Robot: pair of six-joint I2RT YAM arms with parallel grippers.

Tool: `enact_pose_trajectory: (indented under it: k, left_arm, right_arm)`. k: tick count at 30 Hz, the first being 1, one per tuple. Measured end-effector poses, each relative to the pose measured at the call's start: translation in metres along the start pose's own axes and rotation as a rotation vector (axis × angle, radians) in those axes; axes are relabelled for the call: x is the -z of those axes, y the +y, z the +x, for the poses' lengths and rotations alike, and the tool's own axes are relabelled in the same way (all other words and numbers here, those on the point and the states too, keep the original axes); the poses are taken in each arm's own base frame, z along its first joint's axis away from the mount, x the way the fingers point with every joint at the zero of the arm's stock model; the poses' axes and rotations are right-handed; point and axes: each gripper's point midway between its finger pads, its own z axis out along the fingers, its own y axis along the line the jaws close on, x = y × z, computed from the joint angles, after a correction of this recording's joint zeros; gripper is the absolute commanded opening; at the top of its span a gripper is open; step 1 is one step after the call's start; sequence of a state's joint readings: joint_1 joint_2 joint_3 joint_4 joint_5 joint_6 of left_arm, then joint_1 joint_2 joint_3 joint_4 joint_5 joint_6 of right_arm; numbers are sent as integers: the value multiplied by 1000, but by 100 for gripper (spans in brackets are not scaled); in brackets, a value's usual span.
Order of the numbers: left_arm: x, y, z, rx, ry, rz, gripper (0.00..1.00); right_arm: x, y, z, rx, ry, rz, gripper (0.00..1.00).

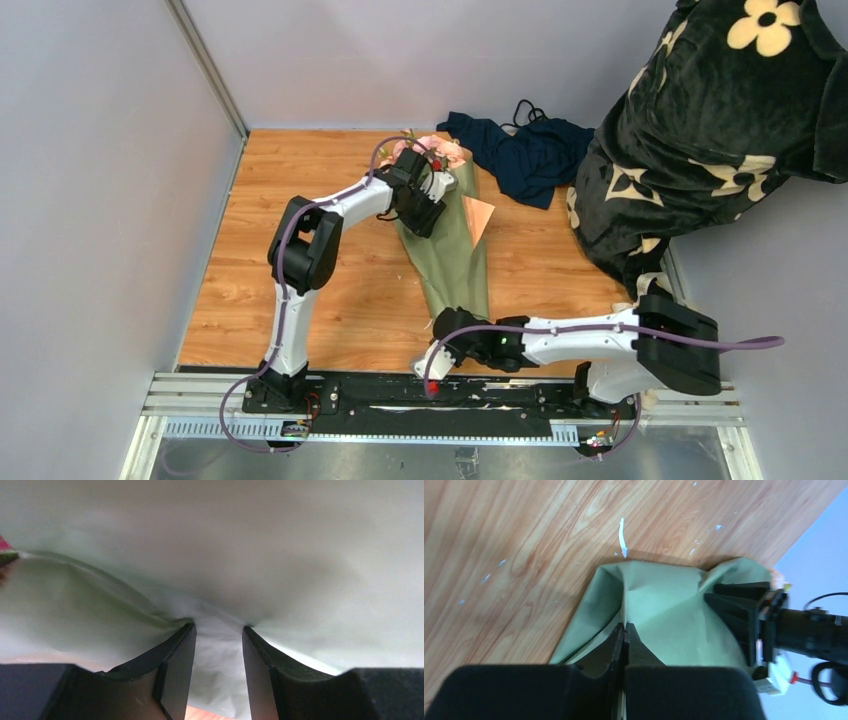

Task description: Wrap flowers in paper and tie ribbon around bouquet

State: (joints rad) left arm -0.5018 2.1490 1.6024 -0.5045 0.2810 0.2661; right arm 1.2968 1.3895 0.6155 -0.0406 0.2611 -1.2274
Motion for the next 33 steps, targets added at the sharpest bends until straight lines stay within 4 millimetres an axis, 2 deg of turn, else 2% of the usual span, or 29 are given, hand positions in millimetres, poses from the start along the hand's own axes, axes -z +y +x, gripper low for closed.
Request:
enact_pose_trajectory:
  k: [5,9,10,13,17,20,22,23,25,28,30,32,33]
  left_arm:
    - [-5,2,-7,-8,22,2,49]
    - [-4,-4,-6,-18,39,13,50]
    - [-4,-5,-5,-18,43,16,50]
    - [-4,-8,-3,-24,51,24,50]
    - [-5,-3,-6,-60,46,0,52]
    - [-5,-4,-6,-94,48,-19,54]
    - [-5,-7,-6,-119,55,-29,54]
    - [-5,-9,-5,-131,61,-34,54]
    - [-5,-12,-5,-147,67,-42,55]
    - [-6,-14,-5,-155,71,-51,56]
    - [-5,-14,-6,-156,73,-52,57]
    - [-5,-15,-6,-154,74,-51,58]
    - [-5,-16,-6,-153,75,-50,59]
  right_arm:
    - [24,-3,-18,20,-94,37,0]
    - [28,2,-28,25,-143,16,1]
    - [28,5,-29,24,-150,4,6]
    - [26,15,-33,0,-170,-35,31]
    - [33,33,-54,-77,-252,-142,38]
    - [52,17,-73,-223,-366,-143,41]
    - [72,-7,-78,-389,-473,-102,41]
    - [86,-27,-74,-510,-537,-50,43]
    - [103,-62,-51,-754,-595,53,54]
    - [112,-104,14,-1162,-568,248,59]
    - [108,-115,66,-1446,-511,350,61]
    - [96,-114,113,-1695,-462,415,64]
    - [85,-111,128,-1823,-454,416,64]
